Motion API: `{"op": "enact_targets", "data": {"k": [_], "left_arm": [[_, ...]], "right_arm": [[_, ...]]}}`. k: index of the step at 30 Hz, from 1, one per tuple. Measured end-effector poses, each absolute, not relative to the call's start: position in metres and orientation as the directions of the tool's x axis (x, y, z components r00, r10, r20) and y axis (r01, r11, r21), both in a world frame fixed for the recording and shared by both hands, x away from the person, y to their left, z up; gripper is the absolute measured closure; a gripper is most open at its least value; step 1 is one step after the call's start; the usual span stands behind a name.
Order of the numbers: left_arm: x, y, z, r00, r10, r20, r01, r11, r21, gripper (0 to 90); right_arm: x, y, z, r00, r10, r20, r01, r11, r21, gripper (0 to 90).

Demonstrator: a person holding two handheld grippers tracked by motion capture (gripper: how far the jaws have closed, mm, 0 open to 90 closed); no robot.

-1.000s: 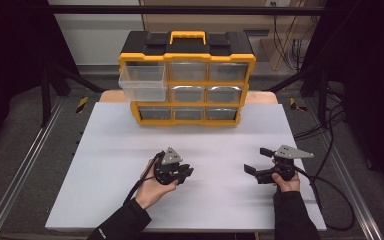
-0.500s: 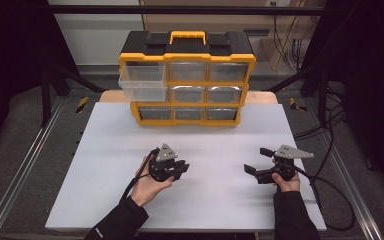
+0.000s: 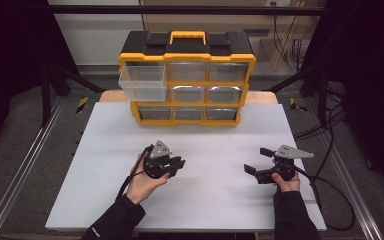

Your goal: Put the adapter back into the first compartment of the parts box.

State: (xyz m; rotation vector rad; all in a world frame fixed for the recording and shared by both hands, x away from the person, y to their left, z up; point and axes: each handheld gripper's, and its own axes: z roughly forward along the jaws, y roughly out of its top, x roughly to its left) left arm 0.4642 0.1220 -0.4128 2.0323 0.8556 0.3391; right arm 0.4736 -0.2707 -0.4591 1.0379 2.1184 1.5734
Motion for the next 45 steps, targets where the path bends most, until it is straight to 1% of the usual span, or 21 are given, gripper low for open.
{"op": "enact_targets", "data": {"k": [45], "left_arm": [[0.468, 0.149, -0.393, 0.695, 0.716, -0.072, 0.434, -0.336, 0.836, 76.0]], "right_arm": [[0.473, -0.271, -0.459, -0.693, 0.700, 0.173, 0.366, 0.134, 0.921, 0.5]]}}
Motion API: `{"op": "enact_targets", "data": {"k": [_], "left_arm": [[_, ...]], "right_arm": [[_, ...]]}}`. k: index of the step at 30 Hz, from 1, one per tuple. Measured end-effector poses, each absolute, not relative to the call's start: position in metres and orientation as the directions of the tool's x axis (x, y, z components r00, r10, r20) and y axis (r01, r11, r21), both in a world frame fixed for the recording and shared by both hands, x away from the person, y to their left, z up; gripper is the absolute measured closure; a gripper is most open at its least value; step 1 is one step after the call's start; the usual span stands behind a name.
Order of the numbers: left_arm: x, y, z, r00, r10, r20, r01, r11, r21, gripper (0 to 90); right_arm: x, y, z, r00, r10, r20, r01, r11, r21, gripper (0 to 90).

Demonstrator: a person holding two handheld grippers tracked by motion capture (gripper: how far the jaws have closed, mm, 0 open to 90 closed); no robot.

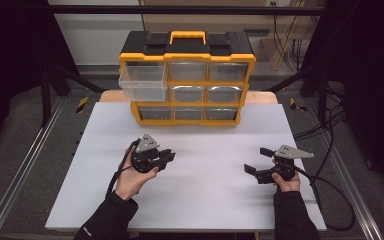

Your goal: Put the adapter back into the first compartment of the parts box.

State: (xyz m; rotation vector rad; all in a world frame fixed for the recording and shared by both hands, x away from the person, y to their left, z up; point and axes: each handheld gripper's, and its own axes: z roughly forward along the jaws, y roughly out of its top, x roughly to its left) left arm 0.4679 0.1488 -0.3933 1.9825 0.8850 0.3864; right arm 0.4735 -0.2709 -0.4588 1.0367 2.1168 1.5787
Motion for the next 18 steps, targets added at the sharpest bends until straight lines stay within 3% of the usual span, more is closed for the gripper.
{"op": "enact_targets", "data": {"k": [18], "left_arm": [[0.469, 0.160, -0.385, 0.675, 0.735, -0.063, 0.427, -0.320, 0.846, 76.0]], "right_arm": [[0.474, -0.271, -0.459, -0.692, 0.701, 0.173, 0.365, 0.133, 0.921, 0.5]]}}
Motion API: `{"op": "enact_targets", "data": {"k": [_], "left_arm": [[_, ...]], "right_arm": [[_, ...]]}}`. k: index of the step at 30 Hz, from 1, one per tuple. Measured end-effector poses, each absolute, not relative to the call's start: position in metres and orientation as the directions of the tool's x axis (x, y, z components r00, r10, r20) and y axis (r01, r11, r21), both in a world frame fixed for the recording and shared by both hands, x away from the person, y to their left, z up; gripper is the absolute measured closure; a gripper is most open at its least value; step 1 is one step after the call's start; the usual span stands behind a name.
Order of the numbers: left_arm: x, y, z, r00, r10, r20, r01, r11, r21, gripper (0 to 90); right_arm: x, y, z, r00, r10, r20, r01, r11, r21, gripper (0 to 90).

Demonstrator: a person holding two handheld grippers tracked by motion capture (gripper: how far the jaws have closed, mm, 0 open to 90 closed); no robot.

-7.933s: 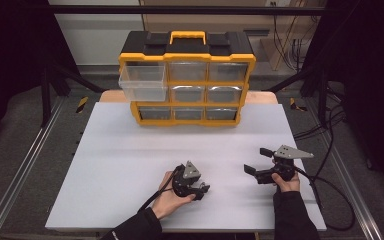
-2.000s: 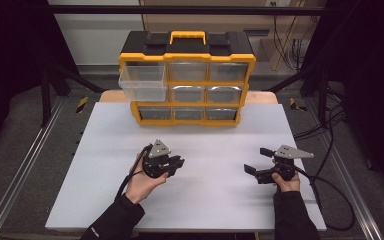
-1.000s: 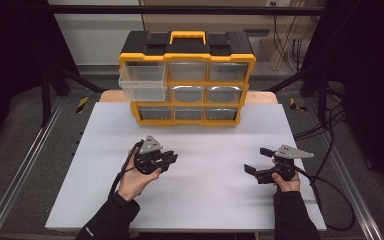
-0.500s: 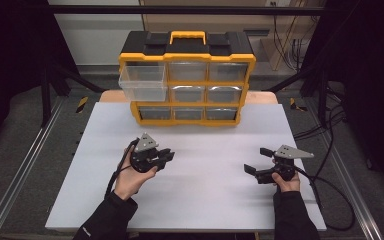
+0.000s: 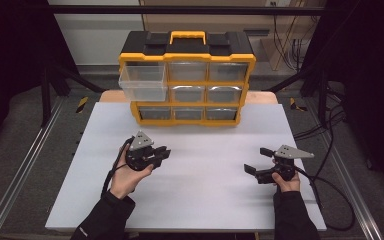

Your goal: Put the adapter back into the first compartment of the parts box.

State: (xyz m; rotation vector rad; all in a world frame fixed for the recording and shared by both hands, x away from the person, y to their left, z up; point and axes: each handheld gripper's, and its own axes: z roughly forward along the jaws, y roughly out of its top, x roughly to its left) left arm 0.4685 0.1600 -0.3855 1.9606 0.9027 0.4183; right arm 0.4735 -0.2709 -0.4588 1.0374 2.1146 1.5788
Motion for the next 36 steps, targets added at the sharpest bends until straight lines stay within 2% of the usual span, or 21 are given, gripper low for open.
{"op": "enact_targets", "data": {"k": [36], "left_arm": [[0.467, 0.178, -0.368, 0.657, 0.752, -0.044, 0.411, -0.308, 0.858, 76.0]], "right_arm": [[0.474, -0.271, -0.459, -0.690, 0.703, 0.173, 0.369, 0.136, 0.919, 0.5]]}}
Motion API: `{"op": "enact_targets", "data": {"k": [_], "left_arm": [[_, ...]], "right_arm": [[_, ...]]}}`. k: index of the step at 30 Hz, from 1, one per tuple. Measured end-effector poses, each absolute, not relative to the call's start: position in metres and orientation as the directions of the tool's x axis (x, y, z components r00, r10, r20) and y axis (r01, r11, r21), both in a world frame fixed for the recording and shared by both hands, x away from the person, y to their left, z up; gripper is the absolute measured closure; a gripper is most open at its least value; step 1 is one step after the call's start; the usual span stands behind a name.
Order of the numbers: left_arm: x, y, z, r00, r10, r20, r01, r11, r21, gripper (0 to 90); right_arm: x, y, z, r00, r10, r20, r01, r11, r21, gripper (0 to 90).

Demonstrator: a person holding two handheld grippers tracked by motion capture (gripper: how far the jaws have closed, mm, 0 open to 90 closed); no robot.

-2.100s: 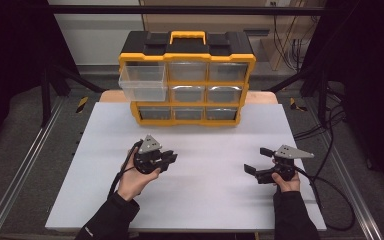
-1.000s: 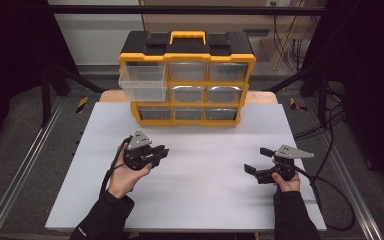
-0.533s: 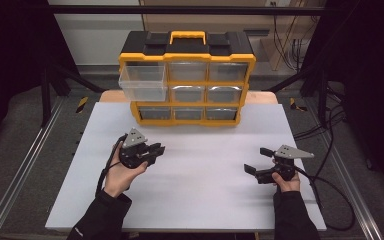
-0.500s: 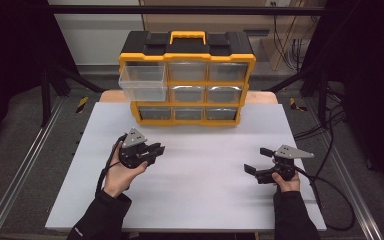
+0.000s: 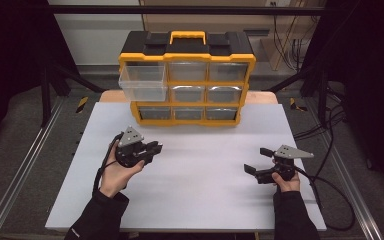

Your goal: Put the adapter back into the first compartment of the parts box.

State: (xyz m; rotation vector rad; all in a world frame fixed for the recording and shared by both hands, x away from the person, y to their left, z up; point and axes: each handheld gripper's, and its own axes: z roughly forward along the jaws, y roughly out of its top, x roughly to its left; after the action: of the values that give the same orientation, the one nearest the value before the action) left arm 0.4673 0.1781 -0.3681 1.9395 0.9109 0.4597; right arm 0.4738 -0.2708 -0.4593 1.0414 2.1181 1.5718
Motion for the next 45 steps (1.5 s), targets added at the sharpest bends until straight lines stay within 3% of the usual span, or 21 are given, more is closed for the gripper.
{"op": "enact_targets", "data": {"k": [45], "left_arm": [[0.468, 0.196, -0.335, 0.647, 0.762, -0.013, 0.365, -0.295, 0.883, 76.0]], "right_arm": [[0.474, -0.271, -0.459, -0.689, 0.704, 0.171, 0.368, 0.137, 0.920, 0.5]]}}
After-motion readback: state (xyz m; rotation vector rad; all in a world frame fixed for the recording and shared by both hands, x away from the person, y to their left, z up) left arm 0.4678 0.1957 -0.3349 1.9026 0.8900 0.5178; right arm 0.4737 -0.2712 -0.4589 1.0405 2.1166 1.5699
